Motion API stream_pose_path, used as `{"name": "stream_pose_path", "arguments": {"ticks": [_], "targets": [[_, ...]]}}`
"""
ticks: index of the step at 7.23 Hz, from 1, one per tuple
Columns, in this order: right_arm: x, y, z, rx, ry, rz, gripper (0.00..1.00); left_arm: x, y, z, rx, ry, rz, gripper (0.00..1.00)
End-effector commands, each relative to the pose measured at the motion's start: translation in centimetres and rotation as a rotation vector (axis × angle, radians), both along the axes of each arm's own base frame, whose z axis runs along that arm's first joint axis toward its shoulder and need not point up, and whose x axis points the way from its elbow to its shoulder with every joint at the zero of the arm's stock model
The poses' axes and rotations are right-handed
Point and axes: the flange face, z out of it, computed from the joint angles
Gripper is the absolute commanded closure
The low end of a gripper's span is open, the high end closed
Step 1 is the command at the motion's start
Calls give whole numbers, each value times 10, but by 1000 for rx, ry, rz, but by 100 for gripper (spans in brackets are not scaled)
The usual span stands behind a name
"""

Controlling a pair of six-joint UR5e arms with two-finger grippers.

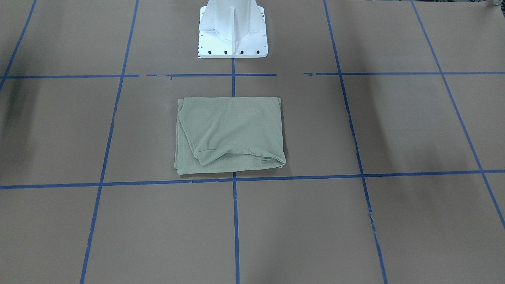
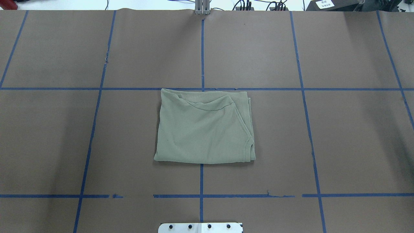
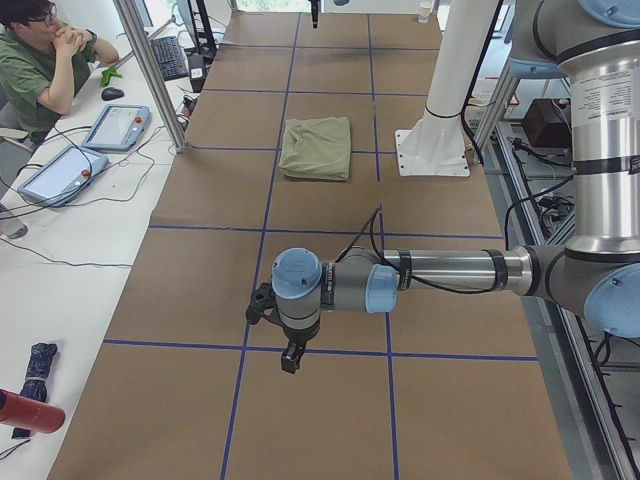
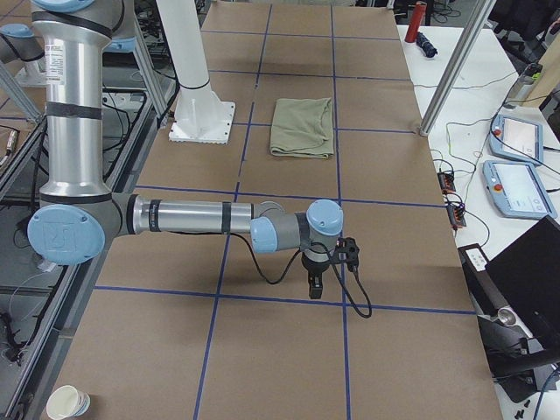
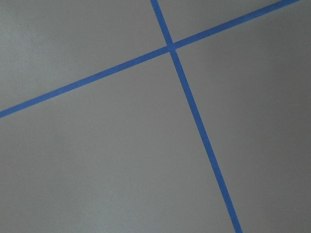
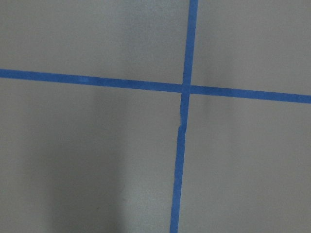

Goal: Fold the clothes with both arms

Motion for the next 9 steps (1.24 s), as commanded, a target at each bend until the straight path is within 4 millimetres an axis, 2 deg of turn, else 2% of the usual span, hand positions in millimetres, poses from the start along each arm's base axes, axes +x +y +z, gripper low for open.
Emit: {"name": "stream_pose_path", "arguments": {"ticks": [1,2,4,5,7,9], "targets": [[19,7,-31,16,-10,35,0,4,-2,-10,-35,67,-44,0],[27,16,-46,0,-7,47,0,4,-4,-12,-26,61,-43,0],[49,36,-31,20,6,13,0,4,-2,-12,-25,56,-41,0],[51,39,-26,11,15,17,0,4,0,-7,-36,56,-40,0],[51,41,-23,7,17,16,0,4,-2,-17,-11,64,-38,0],[51,48,-18,-1,17,16,0,4,-3,-17,-11,56,-39,0]]}}
